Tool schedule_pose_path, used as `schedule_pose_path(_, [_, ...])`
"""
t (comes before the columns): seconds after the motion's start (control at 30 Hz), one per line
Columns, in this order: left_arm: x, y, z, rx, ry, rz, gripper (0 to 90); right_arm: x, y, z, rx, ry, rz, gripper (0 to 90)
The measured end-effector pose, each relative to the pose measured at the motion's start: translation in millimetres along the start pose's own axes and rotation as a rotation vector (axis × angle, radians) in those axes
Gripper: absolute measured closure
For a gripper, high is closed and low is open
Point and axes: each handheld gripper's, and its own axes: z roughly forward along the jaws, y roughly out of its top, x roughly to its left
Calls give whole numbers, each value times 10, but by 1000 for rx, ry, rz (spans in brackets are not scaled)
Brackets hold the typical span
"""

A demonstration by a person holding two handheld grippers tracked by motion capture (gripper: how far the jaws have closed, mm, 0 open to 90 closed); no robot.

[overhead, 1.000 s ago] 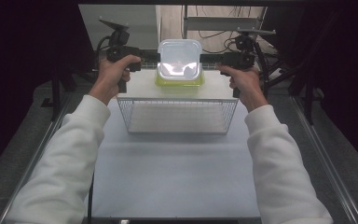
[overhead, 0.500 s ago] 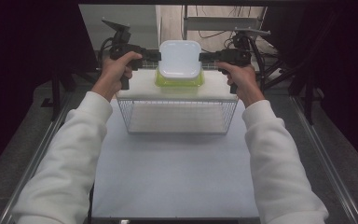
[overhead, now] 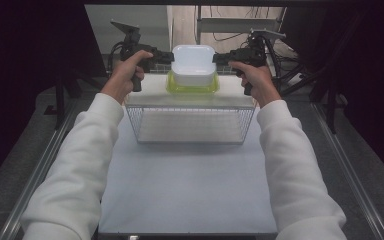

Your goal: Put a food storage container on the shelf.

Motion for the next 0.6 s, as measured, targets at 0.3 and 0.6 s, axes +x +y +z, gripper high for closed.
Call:
schedule_pose_path(0.3, [33,-20,23,-13,7,-8,723,-19,-5,40,-4,-14,26,709])
schedule_pose_path(0.6, [-41,-64,-25,-60,42,109,482,76,-32,-7,-78,-38,-61,517])
